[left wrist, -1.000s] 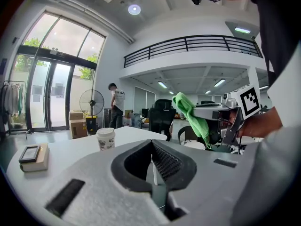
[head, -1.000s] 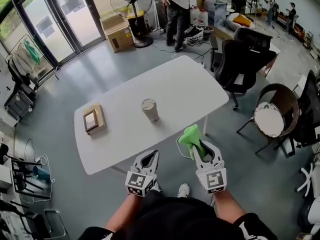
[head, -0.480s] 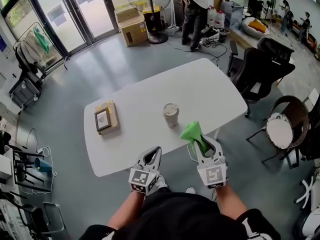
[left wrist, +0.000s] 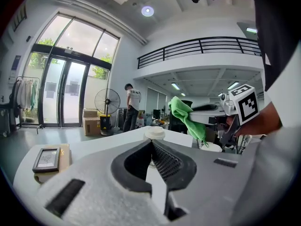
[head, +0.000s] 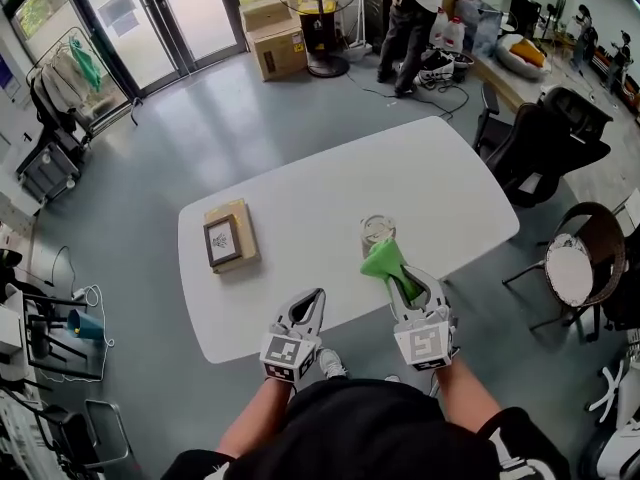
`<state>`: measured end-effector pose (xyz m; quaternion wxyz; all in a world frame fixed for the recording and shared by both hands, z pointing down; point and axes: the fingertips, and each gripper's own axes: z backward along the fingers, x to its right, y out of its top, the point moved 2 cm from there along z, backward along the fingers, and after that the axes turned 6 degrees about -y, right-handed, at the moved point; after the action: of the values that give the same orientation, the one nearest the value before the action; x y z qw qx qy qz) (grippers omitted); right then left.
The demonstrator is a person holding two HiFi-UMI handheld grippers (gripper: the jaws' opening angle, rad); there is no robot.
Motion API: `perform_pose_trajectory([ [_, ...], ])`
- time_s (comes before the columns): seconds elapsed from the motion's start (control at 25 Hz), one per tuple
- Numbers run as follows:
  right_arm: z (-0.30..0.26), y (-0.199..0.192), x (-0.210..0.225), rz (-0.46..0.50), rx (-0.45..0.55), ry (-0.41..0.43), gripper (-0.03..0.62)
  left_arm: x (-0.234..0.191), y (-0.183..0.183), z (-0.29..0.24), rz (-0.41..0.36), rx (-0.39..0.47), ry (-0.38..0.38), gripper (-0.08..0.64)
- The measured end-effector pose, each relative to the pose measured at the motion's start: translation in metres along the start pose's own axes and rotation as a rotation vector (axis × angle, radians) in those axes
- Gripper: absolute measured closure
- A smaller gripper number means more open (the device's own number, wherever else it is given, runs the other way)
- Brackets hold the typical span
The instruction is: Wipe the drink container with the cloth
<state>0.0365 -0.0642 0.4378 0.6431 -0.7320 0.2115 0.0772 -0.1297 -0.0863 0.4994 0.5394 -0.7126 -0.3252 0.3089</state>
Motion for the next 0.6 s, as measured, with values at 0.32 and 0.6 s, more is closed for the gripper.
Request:
perform_pose_trajectory([
  [0.32, -0.044, -0.001, -0.036, 0.08, -0.061, -0.049, 0.509, -0.047, -0.015, 0.015, 0.008, -0.029, -0.019, 0.546],
  [0.6, -0.073, -0.017, -0.057, 0.062, -0.145, -0.085, 0.508, -0.061, -0.033, 0.024, 0.016, -0.067, -0.028, 0.546],
])
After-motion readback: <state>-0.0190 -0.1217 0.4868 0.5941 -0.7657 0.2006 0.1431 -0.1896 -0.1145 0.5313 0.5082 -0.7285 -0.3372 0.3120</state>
